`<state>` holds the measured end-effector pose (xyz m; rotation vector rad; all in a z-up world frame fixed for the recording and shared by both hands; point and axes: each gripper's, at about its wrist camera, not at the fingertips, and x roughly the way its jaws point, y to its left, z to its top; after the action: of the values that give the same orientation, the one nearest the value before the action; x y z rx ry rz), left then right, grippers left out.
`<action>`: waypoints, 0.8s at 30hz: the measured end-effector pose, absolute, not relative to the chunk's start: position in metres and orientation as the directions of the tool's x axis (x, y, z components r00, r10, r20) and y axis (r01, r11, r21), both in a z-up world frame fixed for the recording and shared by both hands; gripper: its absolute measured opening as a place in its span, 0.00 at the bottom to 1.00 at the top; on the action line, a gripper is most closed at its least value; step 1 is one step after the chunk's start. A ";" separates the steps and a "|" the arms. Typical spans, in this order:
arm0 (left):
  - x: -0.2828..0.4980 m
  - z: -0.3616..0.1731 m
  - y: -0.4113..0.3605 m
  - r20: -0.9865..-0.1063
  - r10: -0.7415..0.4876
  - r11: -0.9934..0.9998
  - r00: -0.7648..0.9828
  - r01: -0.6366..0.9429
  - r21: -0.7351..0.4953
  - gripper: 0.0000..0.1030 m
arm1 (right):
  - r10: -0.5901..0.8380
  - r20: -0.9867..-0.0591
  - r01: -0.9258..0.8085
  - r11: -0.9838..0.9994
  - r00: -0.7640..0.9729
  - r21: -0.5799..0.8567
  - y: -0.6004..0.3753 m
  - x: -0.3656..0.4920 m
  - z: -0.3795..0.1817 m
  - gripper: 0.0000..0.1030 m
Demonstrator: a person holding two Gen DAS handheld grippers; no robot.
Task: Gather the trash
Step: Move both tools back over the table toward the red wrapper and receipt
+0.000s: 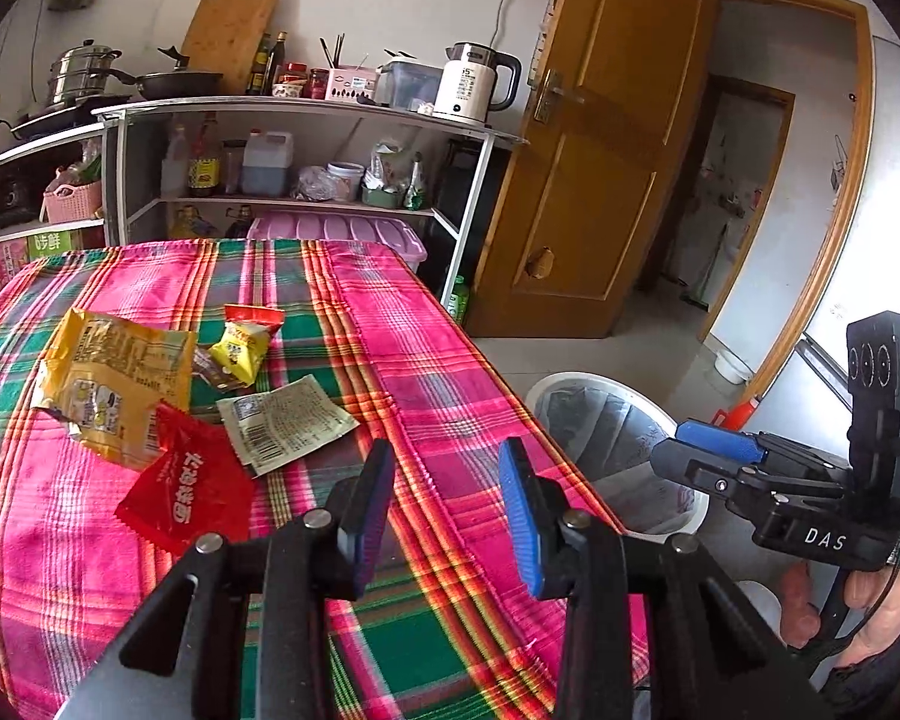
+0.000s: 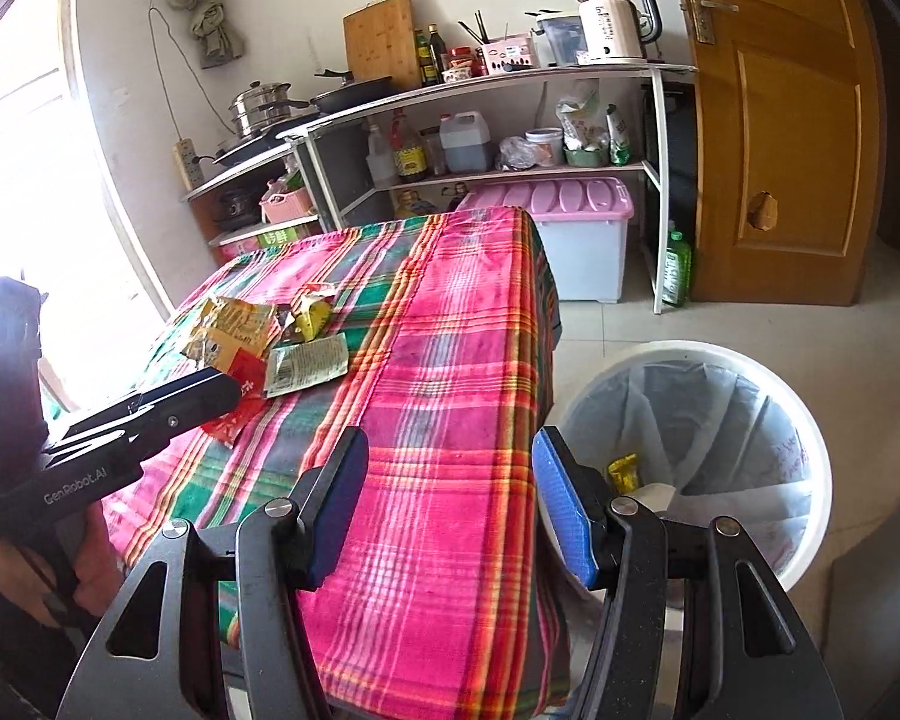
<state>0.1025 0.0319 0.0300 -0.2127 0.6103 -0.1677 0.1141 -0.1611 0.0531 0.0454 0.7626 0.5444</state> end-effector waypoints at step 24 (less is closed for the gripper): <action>0.086 0.008 0.118 -0.583 -0.047 0.955 0.811 -0.135 -0.265 0.49 | 0.551 -0.660 -0.548 0.800 0.510 0.244 -0.107 0.118 0.044 0.56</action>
<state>0.0860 0.1175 0.0077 -0.3033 0.6248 0.0481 0.1175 -0.1070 0.0444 0.0040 0.7967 0.6621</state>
